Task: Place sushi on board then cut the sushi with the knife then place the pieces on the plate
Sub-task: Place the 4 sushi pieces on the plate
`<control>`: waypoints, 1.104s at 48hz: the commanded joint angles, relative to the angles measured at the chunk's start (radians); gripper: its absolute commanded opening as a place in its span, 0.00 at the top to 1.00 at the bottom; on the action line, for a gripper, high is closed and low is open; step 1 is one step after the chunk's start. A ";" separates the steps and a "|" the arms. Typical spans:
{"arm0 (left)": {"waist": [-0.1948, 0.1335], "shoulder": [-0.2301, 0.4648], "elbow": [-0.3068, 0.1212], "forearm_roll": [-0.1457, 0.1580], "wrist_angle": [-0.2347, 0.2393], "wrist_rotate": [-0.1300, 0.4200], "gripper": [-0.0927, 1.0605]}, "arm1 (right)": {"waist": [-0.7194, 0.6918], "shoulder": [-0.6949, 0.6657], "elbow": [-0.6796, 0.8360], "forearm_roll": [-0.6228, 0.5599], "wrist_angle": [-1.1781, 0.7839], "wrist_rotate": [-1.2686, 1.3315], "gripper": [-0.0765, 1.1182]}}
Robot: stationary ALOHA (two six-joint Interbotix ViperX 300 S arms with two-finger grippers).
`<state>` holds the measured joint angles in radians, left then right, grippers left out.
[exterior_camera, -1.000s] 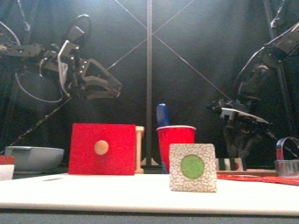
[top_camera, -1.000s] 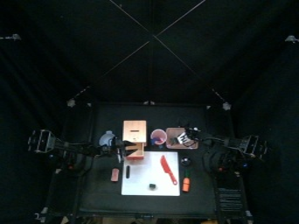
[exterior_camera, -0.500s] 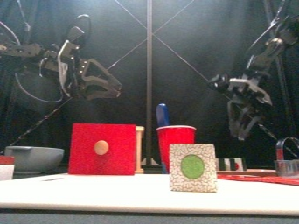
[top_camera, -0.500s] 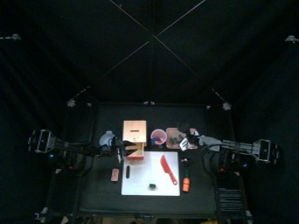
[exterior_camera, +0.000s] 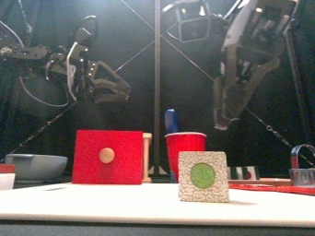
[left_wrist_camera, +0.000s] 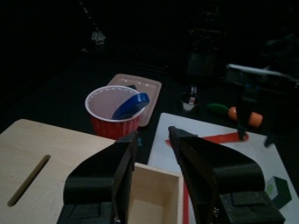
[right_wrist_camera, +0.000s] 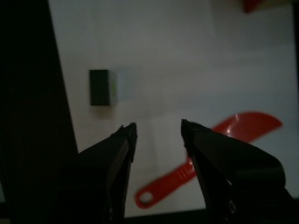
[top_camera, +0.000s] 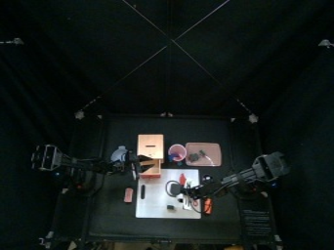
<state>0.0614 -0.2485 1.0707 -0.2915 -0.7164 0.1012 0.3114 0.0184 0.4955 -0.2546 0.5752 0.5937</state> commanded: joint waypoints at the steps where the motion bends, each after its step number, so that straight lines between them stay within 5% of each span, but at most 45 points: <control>1: 0.003 -0.002 -0.021 0.000 -0.009 -0.003 0.26 | 0.011 0.071 -0.115 0.014 0.002 -0.023 0.25; 35: -0.005 0.003 -0.008 0.000 -0.009 -0.005 0.26 | 0.017 0.229 -0.173 0.133 -0.051 -0.043 0.27; 53: -0.005 0.003 -0.006 0.000 -0.009 -0.005 0.26 | 0.011 0.190 -0.153 0.115 -0.041 -0.038 0.49</control>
<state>0.0568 -0.2424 1.0753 -0.2915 -0.7164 0.0966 0.3267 0.2654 0.3436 -0.1289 0.5292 0.5522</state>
